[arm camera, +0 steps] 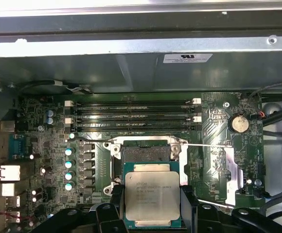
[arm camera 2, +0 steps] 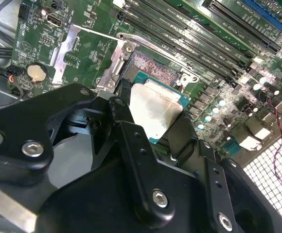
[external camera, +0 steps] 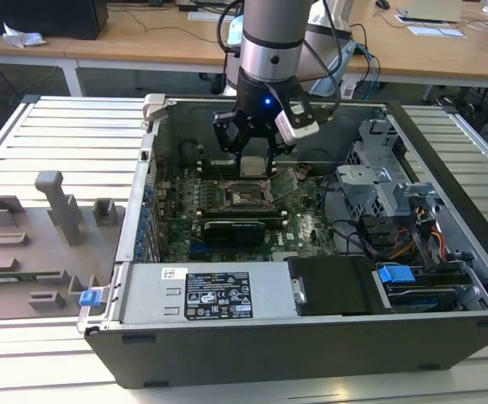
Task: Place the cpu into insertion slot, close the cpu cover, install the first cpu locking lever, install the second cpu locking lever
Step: 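Place the cpu into insertion slot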
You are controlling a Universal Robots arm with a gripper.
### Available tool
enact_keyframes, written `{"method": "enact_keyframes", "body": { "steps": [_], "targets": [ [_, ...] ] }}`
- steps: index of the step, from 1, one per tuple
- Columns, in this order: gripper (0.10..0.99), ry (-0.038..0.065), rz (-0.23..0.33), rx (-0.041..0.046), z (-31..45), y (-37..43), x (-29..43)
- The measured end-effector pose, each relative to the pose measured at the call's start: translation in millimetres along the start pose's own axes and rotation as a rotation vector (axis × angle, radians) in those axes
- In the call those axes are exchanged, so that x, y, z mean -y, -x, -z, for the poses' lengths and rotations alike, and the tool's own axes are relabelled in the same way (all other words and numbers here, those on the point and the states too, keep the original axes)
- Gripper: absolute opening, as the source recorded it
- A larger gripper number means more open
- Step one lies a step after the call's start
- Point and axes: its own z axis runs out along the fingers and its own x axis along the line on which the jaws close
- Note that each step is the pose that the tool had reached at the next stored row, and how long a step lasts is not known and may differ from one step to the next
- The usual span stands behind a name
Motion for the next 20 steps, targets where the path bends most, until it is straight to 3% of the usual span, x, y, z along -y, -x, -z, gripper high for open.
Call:
{"method": "enact_keyframes", "body": {
  "steps": [5,9,15,20],
  "targets": [
    [0.545,0.0,-0.003,0.0003,-0.1,0.0,0.0],
    [0.545,-0.005,-0.043,0.0024,-0.3,0.0,0.0],
    [0.545,-0.035,-0.097,0.0065,-0.3,0.1,0.0],
    [0.545,-0.037,-0.134,0.0077,-0.4,0.0,0.0]
  ]
}}
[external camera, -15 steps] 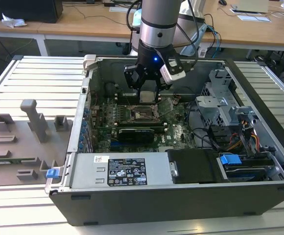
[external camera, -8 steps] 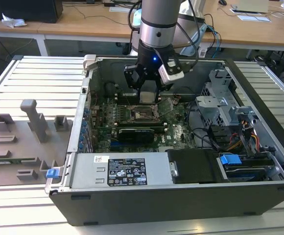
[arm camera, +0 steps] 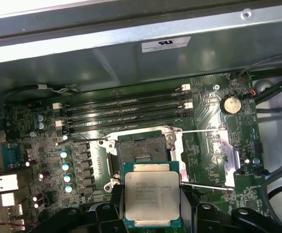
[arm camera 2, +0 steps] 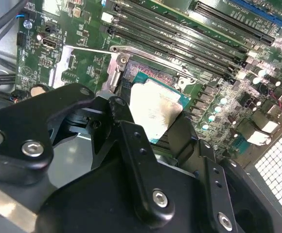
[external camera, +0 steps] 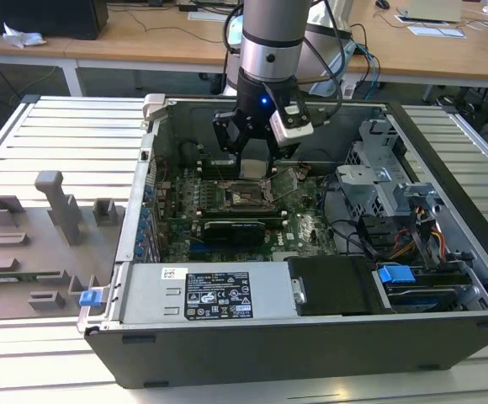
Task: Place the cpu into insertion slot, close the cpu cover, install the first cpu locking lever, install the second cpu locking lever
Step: 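Place the cpu into insertion slot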
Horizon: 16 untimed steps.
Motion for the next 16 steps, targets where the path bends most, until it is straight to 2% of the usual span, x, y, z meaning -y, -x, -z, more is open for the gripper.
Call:
{"method": "enact_keyframes", "body": {
  "steps": [16],
  "targets": [
    [0.545,-0.003,-0.09,0.0016,-1.0,0.0,0.0]
  ]
}}
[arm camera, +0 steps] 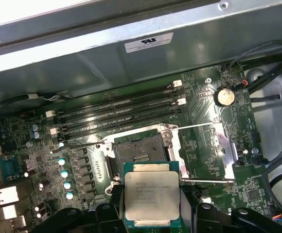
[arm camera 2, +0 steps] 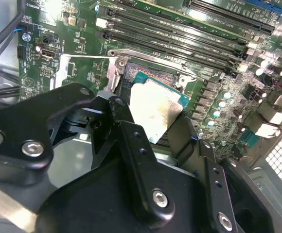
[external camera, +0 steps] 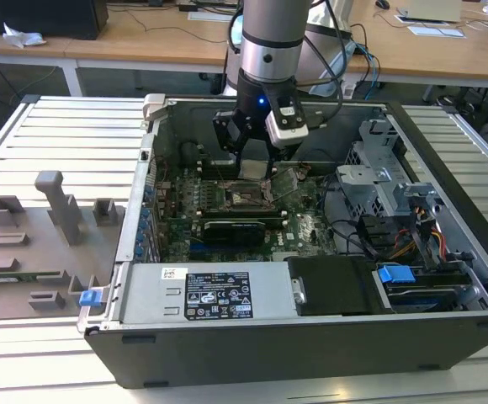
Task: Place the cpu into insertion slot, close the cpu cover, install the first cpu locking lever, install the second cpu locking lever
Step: 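Place the cpu into insertion slot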
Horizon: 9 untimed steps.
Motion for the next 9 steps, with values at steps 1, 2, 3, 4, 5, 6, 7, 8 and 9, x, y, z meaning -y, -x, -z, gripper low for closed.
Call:
{"method": "enact_keyframes", "body": {
  "steps": [1,2,3,4,5,6,7,8,9],
  "targets": [
    [0.545,0.0,-0.003,0.0001,0.0,0.0,0.0],
    [0.545,0.0,-0.007,0.0001,-0.1,0.0,0.0],
    [0.545,-0.001,-0.013,0.0003,-0.1,0.0,0.0],
    [0.545,-0.001,-0.016,0.0004,-0.2,0.0,0.0],
    [0.545,-0.001,-0.022,0.0005,-0.2,0.0,0.0],
    [0.545,-0.002,-0.03,0.0007,-0.3,0.0,0.0],
    [0.545,-0.002,-0.037,0.0009,-0.4,0.0,0.0],
    [0.545,-0.002,-0.041,0.001,-0.5,0.0,0.0],
    [0.545,-0.003,-0.047,0.0012,-0.6,0.0,0.0]
  ]
}}
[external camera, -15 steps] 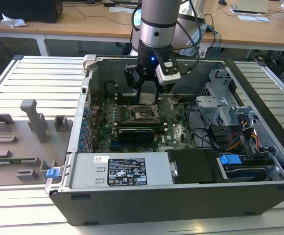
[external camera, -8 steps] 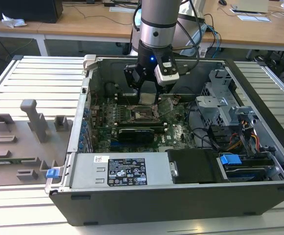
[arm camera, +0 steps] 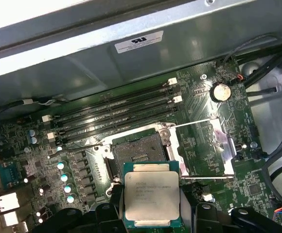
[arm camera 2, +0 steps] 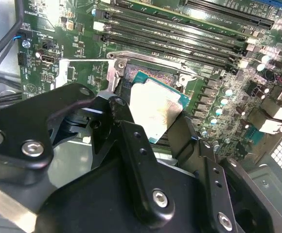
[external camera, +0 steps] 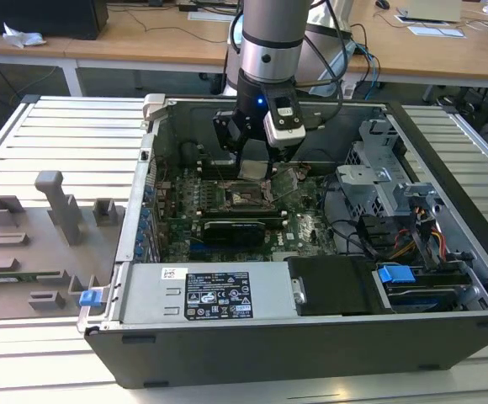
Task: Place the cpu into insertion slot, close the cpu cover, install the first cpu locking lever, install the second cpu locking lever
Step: 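Place the cpu into insertion slot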
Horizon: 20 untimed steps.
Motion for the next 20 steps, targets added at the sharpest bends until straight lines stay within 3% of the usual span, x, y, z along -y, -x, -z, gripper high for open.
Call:
{"method": "enact_keyframes", "body": {
  "steps": [20],
  "targets": [
    [0.545,-0.01,-0.13,0.0035,-1.3,0.0,0.0]
  ]
}}
